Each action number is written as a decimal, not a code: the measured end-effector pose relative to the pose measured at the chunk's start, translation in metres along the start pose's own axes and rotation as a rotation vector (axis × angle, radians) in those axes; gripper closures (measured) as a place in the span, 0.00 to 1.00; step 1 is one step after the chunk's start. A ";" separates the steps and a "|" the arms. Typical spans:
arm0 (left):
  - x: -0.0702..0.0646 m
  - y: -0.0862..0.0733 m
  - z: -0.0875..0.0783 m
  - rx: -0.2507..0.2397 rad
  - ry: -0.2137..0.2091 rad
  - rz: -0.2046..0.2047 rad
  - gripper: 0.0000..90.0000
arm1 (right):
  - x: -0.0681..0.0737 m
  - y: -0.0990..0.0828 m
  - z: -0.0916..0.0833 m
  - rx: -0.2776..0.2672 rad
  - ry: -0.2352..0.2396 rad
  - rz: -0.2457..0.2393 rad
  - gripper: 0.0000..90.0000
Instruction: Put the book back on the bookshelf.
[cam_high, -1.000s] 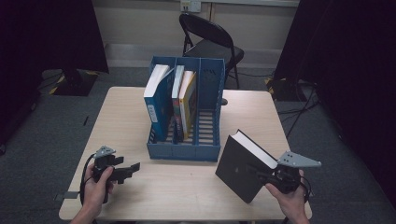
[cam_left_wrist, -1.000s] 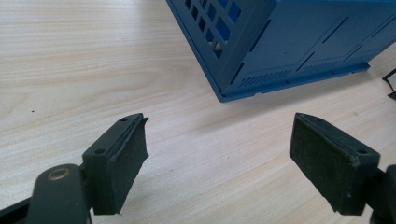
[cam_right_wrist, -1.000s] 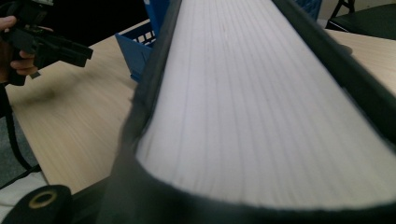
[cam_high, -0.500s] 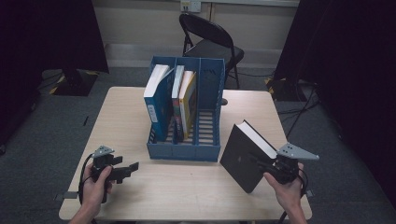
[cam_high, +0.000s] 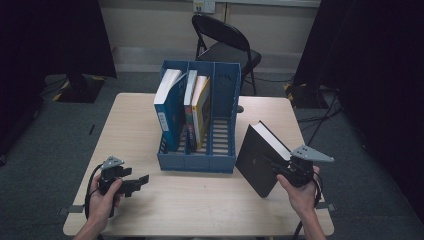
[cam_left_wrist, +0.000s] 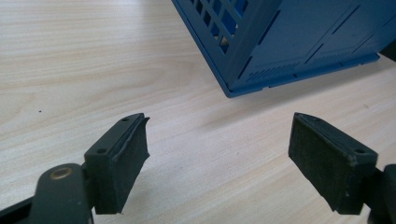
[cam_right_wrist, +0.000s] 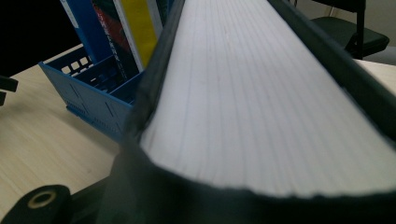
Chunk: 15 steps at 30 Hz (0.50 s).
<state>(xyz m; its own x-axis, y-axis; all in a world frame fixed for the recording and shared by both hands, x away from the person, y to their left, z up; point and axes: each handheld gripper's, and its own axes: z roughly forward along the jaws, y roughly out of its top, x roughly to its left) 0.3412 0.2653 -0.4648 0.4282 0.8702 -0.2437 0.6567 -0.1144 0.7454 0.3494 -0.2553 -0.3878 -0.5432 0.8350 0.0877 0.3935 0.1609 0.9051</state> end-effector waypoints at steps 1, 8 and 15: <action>0.000 0.000 0.000 -0.001 -0.001 0.002 0.22 | 0.001 0.000 0.000 -0.002 0.000 -0.003 0.58; -0.001 -0.002 0.000 0.002 -0.007 0.003 0.22 | 0.008 -0.001 0.000 0.005 0.007 -0.028 0.57; 0.001 -0.002 0.000 0.004 -0.001 -0.005 0.22 | 0.007 0.002 0.000 0.008 0.041 -0.016 0.52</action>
<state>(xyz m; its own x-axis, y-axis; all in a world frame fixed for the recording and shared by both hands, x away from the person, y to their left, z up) 0.3404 0.2667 -0.4662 0.4253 0.8704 -0.2481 0.6614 -0.1118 0.7417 0.3457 -0.2490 -0.3854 -0.5792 0.8102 0.0904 0.3905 0.1785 0.9031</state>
